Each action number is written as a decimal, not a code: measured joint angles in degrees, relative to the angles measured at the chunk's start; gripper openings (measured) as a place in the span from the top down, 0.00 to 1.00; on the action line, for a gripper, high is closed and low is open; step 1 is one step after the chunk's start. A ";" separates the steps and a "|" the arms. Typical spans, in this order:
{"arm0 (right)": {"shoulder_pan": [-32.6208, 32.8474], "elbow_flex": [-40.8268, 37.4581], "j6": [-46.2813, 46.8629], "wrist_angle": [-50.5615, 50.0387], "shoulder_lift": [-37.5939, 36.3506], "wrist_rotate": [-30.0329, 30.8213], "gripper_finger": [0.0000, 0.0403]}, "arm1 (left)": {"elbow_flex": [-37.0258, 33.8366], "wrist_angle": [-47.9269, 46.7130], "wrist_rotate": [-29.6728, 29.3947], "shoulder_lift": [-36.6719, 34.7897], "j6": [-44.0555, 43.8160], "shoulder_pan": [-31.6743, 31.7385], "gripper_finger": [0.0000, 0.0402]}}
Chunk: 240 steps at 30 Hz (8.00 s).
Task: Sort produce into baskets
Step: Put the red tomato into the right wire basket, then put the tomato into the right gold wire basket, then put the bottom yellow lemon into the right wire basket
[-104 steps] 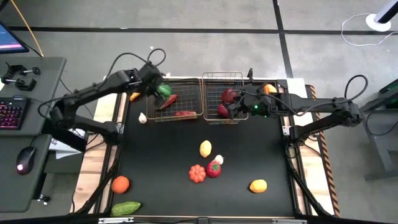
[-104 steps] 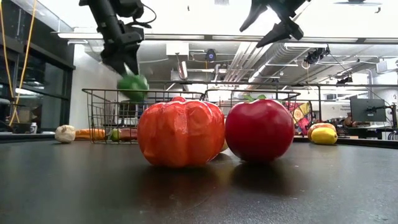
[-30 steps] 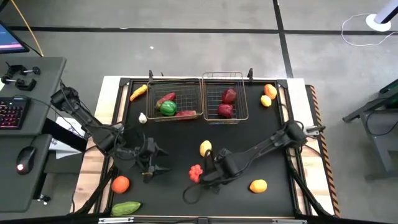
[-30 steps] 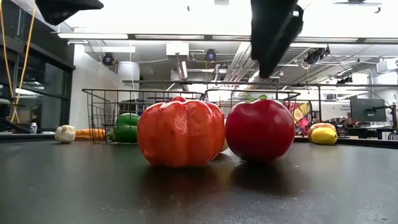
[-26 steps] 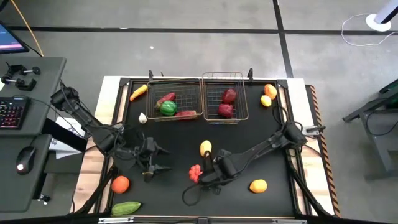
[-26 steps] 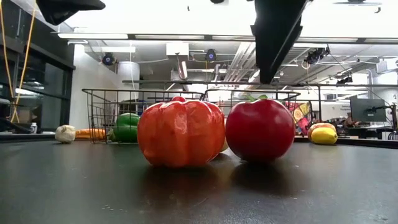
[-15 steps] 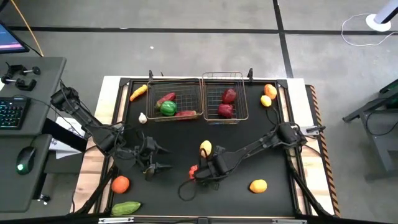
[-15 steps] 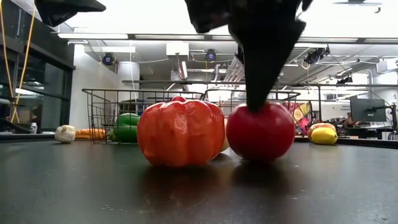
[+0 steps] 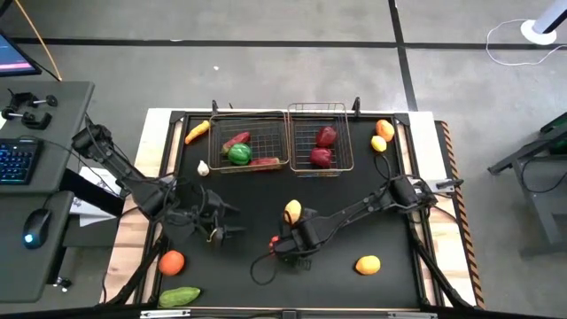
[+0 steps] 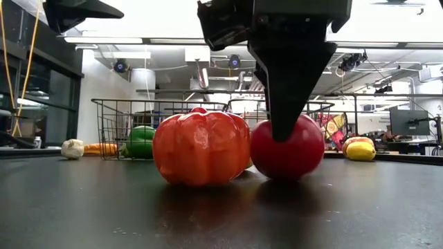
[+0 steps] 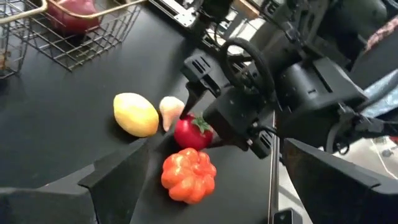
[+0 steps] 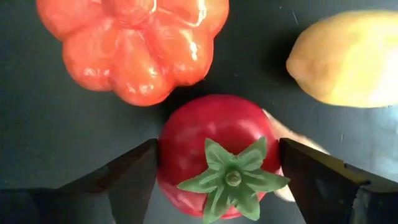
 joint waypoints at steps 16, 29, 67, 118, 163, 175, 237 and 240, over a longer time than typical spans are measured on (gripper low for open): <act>-0.63 -0.11 8.10 0.31 0.81 -2.90 0.22 | 0.07 0.39 0.92 0.00 -1.66 2.46 0.12; 0.09 3.75 7.45 -1.87 1.07 -2.97 0.22 | 0.07 0.44 1.16 0.01 -2.11 2.46 0.12; 0.27 4.13 11.79 -0.64 1.06 -5.82 0.06 | 0.07 0.13 2.43 0.00 -1.37 2.42 0.12; -2.00 15.87 19.62 -23.26 -17.01 30.38 0.31 | 10.82 21.93 -0.79 -16.69 42.75 6.07 0.12; -37.23 -7.72 16.03 -4.62 -29.91 5.77 0.10 | 10.62 16.31 3.10 -21.77 42.03 4.62 0.12; -9.18 -2.11 30.02 -18.76 -30.07 5.96 0.11 | 10.67 7.65 4.81 -20.92 36.05 4.62 0.12; 19.11 -22.66 14.90 -1.75 -29.54 5.59 0.49 | 10.67 7.23 -4.11 -15.69 33.51 4.74 0.12; 14.88 -14.07 13.80 -11.71 -29.65 19.47 0.48 | 10.67 7.23 -5.62 -15.69 35.19 4.73 0.12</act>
